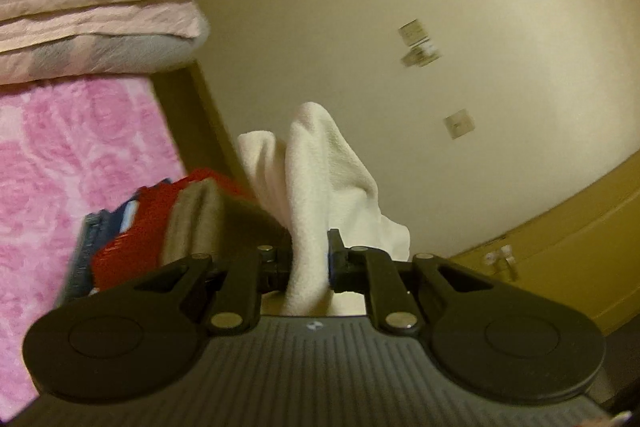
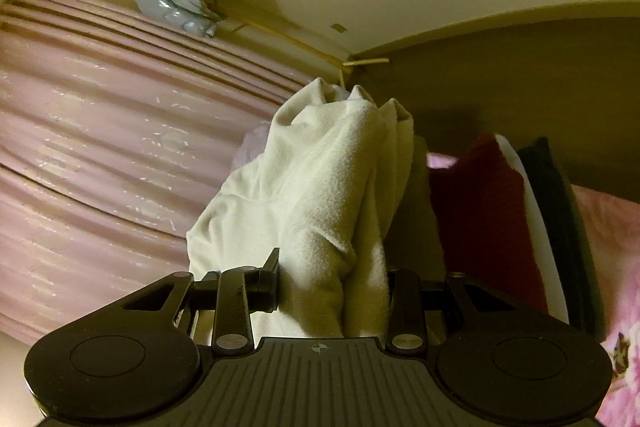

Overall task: Fold clothes
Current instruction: 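Carry the shirt with both grippers to the clothes stack, then lower the shirt onto the stack and open both grippers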

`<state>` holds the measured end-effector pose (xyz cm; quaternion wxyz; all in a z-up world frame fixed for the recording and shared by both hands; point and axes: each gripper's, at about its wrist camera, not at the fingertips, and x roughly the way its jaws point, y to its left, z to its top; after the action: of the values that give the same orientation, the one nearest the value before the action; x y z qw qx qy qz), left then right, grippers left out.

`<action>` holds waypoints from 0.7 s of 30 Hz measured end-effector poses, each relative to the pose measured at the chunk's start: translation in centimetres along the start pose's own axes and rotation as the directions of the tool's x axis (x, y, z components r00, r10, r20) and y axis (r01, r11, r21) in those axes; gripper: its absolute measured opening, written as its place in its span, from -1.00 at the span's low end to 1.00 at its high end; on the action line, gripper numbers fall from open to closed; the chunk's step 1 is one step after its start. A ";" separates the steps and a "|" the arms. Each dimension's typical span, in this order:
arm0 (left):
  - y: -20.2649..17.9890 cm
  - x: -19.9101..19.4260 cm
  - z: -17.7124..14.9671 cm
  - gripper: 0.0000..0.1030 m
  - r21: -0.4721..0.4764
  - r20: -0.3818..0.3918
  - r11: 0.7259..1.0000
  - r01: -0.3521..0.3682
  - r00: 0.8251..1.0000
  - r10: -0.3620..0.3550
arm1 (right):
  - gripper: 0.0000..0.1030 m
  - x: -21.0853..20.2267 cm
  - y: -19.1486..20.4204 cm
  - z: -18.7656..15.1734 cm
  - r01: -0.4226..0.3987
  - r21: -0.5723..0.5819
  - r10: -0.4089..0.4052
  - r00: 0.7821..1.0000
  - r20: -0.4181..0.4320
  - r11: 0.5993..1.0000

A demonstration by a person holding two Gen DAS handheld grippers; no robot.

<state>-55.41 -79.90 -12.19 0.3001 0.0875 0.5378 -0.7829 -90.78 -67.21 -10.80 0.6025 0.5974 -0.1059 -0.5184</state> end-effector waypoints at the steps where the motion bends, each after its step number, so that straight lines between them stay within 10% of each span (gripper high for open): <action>1: 0.6 0.4 -0.1 -0.65 0.006 -0.008 1.000 -0.029 1.000 0.029 | -0.18 0.5 -0.4 -0.1 0.030 0.002 -0.030 1.000 -0.008 1.000; 6: 2.3 -0.7 0.4 -0.37 -0.040 0.053 0.993 -0.107 0.993 0.110 | 0.44 0.0 -0.5 0.4 0.153 -0.023 -0.150 0.984 0.099 0.988; 13: -2.3 -6.0 0.1 -0.78 0.122 0.155 0.977 -0.173 0.976 0.153 | 0.43 -5.8 3.9 -2.1 0.355 -0.263 -0.258 0.904 0.340 0.897; 15: -5.2 -5.7 -1.3 -0.84 0.244 0.107 0.955 -0.170 0.983 0.148 | 0.06 -6.8 5.1 -4.3 0.400 -0.352 -0.272 0.892 0.361 0.846; 21: -9.8 -2.0 -6.1 -0.86 0.498 0.029 0.848 -0.179 0.981 0.190 | -0.13 -5.3 6.9 -10.5 0.406 -0.550 -0.266 0.910 0.320 0.729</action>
<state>-60.48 -71.33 -5.97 0.3354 0.2215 0.3099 -0.8616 -81.86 -58.59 -5.25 0.6413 0.3212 0.1102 -0.6880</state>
